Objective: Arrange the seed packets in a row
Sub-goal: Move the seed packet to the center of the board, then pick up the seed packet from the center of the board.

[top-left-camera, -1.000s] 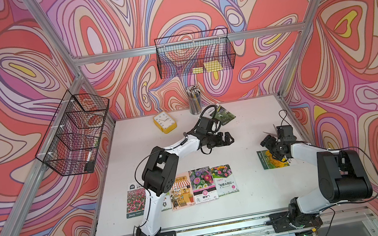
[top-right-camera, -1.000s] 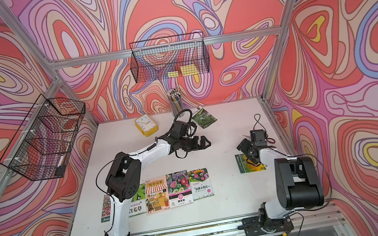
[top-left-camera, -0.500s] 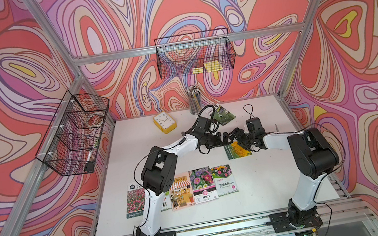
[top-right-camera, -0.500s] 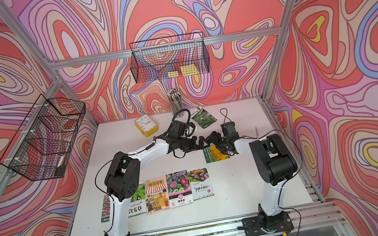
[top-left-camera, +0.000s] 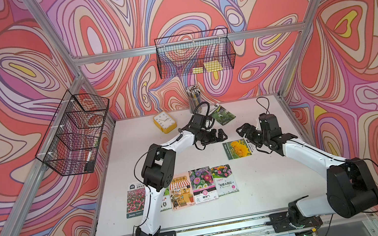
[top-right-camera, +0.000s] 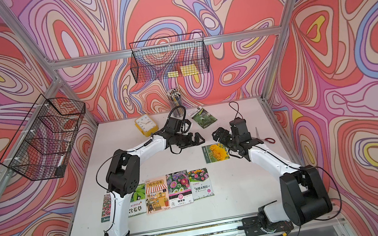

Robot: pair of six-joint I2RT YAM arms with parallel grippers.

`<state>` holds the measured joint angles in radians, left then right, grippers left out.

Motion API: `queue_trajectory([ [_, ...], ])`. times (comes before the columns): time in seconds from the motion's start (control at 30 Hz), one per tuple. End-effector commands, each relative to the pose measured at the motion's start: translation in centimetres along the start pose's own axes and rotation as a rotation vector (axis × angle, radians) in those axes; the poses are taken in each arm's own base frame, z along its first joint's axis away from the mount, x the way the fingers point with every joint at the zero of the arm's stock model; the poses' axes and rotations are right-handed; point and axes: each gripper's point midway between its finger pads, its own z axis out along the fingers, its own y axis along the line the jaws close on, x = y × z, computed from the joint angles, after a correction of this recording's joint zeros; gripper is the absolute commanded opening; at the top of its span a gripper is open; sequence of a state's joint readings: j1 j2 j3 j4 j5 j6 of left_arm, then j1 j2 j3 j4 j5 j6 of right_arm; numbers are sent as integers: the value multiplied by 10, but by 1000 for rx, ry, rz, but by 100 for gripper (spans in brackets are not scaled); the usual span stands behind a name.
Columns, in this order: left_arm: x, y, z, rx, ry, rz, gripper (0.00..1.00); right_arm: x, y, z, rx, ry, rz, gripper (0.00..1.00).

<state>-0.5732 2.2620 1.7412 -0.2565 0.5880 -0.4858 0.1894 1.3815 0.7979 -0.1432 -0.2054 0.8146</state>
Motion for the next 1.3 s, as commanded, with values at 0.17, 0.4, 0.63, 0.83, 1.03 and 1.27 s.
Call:
queue_trajectory([
  [0.17,11,-6,31,162,97,25,99,47,-59,2,138,75,88,88],
  [0.4,42,-10,45,212,234,-55,99,58,-73,15,161,97,113,87],
  [0.63,91,-24,52,264,343,-82,98,68,-78,39,134,137,152,86],
  [0.83,102,-30,49,313,335,-108,87,73,-87,48,133,135,184,85],
  [1.03,93,-41,45,355,312,-122,57,67,-93,50,108,126,222,85],
  [1.27,76,-38,47,285,240,-124,0,54,-90,36,48,84,241,85],
])
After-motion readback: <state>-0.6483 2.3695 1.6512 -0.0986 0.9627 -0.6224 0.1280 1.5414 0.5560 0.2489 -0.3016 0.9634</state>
